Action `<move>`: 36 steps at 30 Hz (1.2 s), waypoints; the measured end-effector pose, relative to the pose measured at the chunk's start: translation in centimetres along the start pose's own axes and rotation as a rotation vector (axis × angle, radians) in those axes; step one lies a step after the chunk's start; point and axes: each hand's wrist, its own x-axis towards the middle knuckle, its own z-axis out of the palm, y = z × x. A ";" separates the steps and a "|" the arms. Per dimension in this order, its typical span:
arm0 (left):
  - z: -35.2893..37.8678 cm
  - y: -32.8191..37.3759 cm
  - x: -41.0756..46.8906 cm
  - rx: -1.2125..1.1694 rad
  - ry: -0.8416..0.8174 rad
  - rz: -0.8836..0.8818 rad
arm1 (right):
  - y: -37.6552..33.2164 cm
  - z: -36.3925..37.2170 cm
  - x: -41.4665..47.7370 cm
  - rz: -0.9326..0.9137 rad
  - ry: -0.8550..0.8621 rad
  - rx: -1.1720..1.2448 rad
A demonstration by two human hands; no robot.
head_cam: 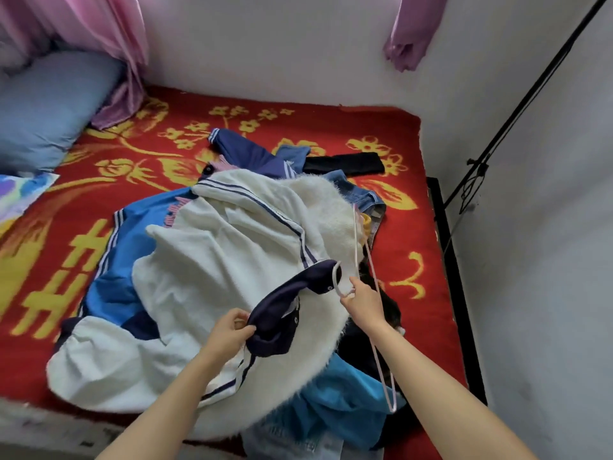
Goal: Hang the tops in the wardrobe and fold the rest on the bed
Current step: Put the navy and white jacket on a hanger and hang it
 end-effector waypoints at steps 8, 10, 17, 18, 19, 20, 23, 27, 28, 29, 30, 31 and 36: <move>-8.7 -1.0 -5.6 -0.151 -0.024 0.113 | -5.1 3.9 0.0 -0.139 -0.004 -0.146; -11.3 -1.3 -6.9 -0.218 -0.055 0.137 | -6.4 5.3 -0.1 -0.143 0.000 -0.172; -21.4 -2.6 -7.8 -0.364 -0.142 0.145 | -11.9 12.0 -1.1 -0.179 0.014 -0.104; -22.4 -2.7 -7.5 -0.379 -0.150 0.150 | -12.6 12.1 -1.4 -0.155 0.014 -0.056; -23.6 -2.4 -7.1 -0.411 -0.153 0.137 | -13.3 12.1 -1.5 -0.156 0.017 0.000; -25.1 -2.5 -6.4 -0.442 -0.151 0.136 | -14.5 12.2 -2.0 -0.135 0.004 0.085; -32.0 -2.5 -4.7 -0.469 -0.165 0.129 | -20.1 13.2 -4.2 -0.070 -0.047 0.434; -38.7 -0.9 -2.6 -0.392 -0.157 0.151 | -27.1 12.4 -6.5 -0.059 -0.123 0.475; -40.4 0.2 -2.5 -0.389 -0.144 0.177 | -29.0 12.0 -7.2 -0.072 -0.139 0.440; -41.8 1.5 -2.6 -0.378 -0.135 0.207 | -30.7 11.6 -7.8 -0.088 -0.157 0.412; -43.2 3.0 -2.9 -0.373 -0.130 0.249 | -32.4 11.0 -8.3 -0.110 -0.168 0.397; -44.6 4.5 -3.4 -0.366 -0.136 0.291 | -34.3 10.2 -8.9 -0.146 -0.172 0.394; -50.8 12.2 -7.6 -0.436 -0.091 0.523 | -42.6 5.4 -13.3 -0.367 -0.168 0.490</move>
